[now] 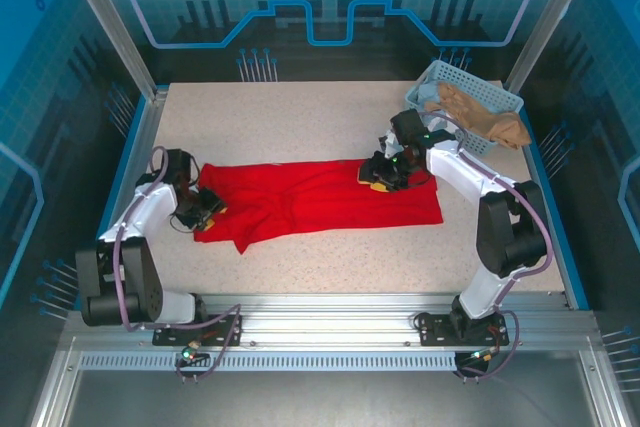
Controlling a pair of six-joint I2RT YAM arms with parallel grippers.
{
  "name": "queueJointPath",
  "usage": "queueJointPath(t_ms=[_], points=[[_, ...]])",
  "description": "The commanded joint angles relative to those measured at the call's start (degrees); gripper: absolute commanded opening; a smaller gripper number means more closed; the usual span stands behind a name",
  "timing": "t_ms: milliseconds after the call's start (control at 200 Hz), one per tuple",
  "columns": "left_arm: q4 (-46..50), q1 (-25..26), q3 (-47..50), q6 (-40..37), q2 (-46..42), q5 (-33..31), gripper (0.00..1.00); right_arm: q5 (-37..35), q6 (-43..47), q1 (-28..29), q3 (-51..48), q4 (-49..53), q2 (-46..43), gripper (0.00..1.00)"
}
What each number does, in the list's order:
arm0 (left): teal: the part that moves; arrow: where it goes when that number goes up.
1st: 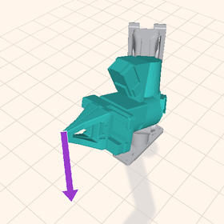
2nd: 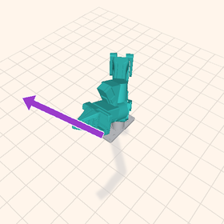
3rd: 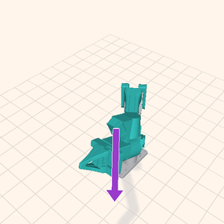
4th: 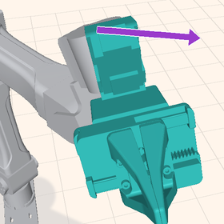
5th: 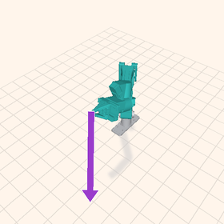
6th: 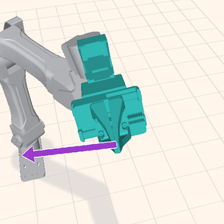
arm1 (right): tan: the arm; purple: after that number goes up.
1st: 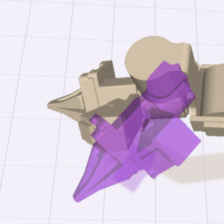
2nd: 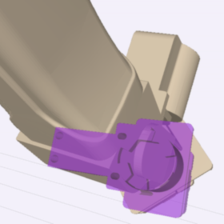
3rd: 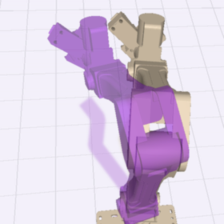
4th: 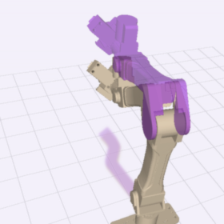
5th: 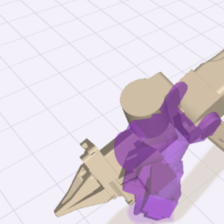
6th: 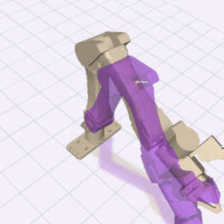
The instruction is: Fold and stack the t-shirts
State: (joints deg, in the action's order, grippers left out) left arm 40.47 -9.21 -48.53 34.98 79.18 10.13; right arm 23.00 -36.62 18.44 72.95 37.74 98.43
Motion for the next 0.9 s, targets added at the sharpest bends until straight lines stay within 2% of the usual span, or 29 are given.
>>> queueJointPath(t_ms=[0,120,340,595,745,895], points=[[-5.5,0.1,0.0,-1.6,2.0,2.6,0.43,1.1,-0.4,0.9,-0.7,-0.5,-0.9,0.42],[-8.7,0.1,-2.1,-2.8,6.7,4.4,0.41,2.8,0.1,1.0,-1.2,-1.7,-1.3,0.44],[-7.7,0.1,-5.0,-7.4,13.7,2.2,0.38,8.3,0.1,1.6,-2.1,-6.5,-3.7,0.55],[-12.0,0.1,-3.8,-8.3,16.4,4.3,0.36,8.9,-0.7,1.7,-2.3,-7.1,-4.5,0.55],[-12.4,0.1,-3.6,-8.7,16.4,3.8,0.25,8.9,-0.8,1.7,-2.6,-7.1,-4.7,0.55],[-11.4,0.1,-4.6,-7.8,13.6,3.0,0.06,8.7,-0.9,1.7,-2.7,-6.9,-4.1,0.54]])
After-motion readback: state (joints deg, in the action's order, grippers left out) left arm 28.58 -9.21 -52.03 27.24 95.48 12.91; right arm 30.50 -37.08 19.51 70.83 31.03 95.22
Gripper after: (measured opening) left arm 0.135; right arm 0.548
